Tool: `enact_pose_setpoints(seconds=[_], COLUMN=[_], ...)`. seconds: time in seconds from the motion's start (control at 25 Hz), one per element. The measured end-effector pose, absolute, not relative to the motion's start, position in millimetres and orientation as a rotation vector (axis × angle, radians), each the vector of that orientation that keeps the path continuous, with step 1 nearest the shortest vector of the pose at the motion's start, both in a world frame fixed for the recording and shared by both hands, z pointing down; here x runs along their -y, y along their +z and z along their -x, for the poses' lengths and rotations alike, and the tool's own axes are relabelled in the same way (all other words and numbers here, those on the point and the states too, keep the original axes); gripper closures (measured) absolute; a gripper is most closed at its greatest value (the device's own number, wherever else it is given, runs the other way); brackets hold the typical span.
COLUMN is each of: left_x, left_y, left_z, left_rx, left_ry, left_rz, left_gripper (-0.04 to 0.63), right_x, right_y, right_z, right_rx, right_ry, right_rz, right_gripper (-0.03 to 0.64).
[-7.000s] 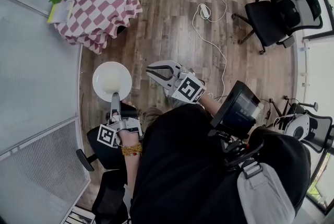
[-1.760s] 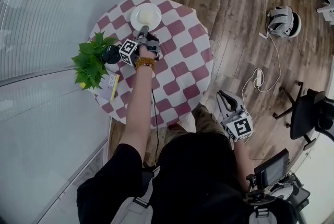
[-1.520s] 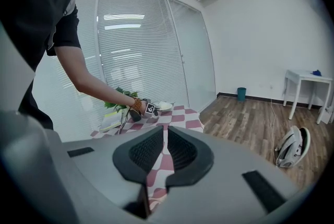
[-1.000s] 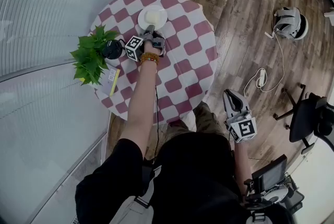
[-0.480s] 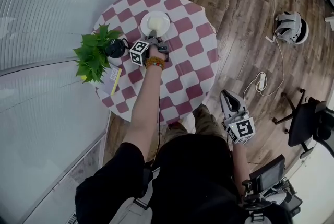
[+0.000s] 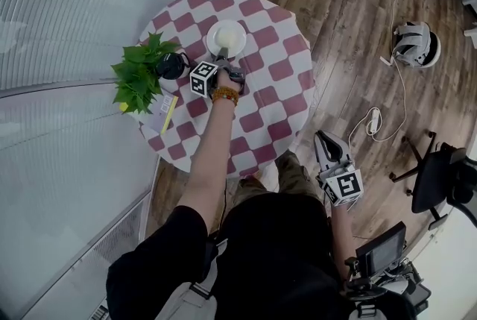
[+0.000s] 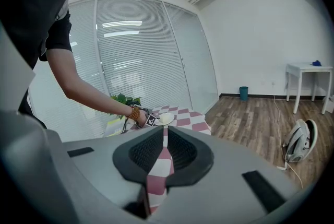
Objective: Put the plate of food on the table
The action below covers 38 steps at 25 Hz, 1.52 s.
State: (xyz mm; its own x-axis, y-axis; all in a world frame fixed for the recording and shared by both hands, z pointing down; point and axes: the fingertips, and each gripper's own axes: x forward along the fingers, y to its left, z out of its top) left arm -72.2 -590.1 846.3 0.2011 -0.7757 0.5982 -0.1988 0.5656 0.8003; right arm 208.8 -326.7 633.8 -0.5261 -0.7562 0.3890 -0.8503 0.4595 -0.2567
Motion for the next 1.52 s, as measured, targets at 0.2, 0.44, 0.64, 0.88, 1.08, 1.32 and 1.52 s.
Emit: enact_pose_setpoints(seconds=[0.2,0.44,0.64,0.88,1.08,1.32,1.52], left_x=[566.5,504.3,434.0,341.2,254.7,170.0,120.4], left_y=[846.1,838.1,840.3,842.5,824.8,812.0,790.3], left_z=[81.6,96.9,117.4,133.9,147.8,170.7,192.7], left_rx=[1.365,1.367,1.375,1.377,1.353,1.346,1.368], left_ry=[-0.506,-0.49,-0.494,-0.433,-0.309,-0.25,-0.255], left_rz=[-0.927,-0.934,-0.882,-0.887,-0.965,-0.992,-1.04], left_gripper=[0.403,0.403,0.403,0.403,0.403,0.403,0.403], right_x=[325.5,322.5,318.7,307.5,289.6,255.1,219.3], right_y=[633.2,620.8,601.2,585.9,560.0,544.3,529.7], right_z=[-197.6,-174.8,-147.7,-115.0,-70.6,-12.4,30.3], right_rx=[2.517,2.563,2.631,2.678,2.74,2.793,2.84], right_ry=[0.598,0.543,0.474,0.419,0.379,0.344,0.297], right_rz=[-1.363,-1.293,-1.206,-1.099,-1.002,-0.838,-0.714], right_gripper=[0.6,0.6,0.6,0.6,0.6,0.6,0.6])
